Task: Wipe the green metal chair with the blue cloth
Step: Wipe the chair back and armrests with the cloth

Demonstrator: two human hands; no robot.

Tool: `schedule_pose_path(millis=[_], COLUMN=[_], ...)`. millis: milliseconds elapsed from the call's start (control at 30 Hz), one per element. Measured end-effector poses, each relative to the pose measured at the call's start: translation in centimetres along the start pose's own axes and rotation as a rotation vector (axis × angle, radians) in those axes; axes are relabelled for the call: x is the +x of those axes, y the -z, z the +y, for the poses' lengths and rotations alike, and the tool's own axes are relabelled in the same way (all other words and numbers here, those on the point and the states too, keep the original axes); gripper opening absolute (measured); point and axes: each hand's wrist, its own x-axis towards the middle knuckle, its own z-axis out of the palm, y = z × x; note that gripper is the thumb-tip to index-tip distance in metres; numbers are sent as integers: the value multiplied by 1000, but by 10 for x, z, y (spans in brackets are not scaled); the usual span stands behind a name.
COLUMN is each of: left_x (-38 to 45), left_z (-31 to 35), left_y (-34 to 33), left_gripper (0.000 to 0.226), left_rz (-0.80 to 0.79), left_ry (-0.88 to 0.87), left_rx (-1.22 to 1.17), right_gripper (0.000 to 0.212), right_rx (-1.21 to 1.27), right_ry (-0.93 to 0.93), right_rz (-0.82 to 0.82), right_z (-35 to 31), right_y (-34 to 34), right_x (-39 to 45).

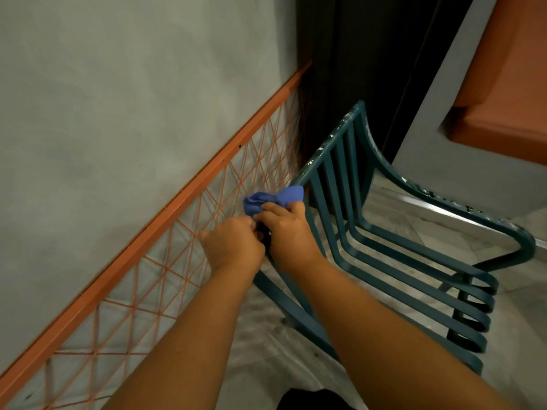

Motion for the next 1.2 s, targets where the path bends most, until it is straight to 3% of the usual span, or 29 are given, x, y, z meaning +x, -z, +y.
schedule_pose_path(millis=[133,233,400,533,600,767,967,1033,1133,1200], left_x=[2,3,2,3,5,10,11,14,18,18], left_z=[-1,-1,-2,2,2,5,7,6,4,3], left_y=[-1,-2,-1,-3,-4,1,-1,2,7,9], left_gripper=[23,21,17,18,20,15,14,15,14,11], left_rz=[-11,-8,-3,5,-13,-70,-94,-108,-152,-177], left_ry=[7,6,-17,0,13,48,102,114,145,156], left_rx=[27,25,3,26,36,70,56,47,-25,-67], right_gripper=[40,44,45,37,39,46,40,33,31,30], right_rx=[103,126,-87,-42,84,76,113,288,568,659], right_ry=[-16,-51,-202,9,10,-119,73,-65,-493,-566], right_rz=[35,-27,-46,-126,-84,-72,7,105,162,253], right_z=[5,7,6,1,12,16,30,38,44,48], right_y=[-5,0,17,11,10,8,14,21,44,56], right_x=[-18,-11,21,6,-7,20,-7,-5,6,12])
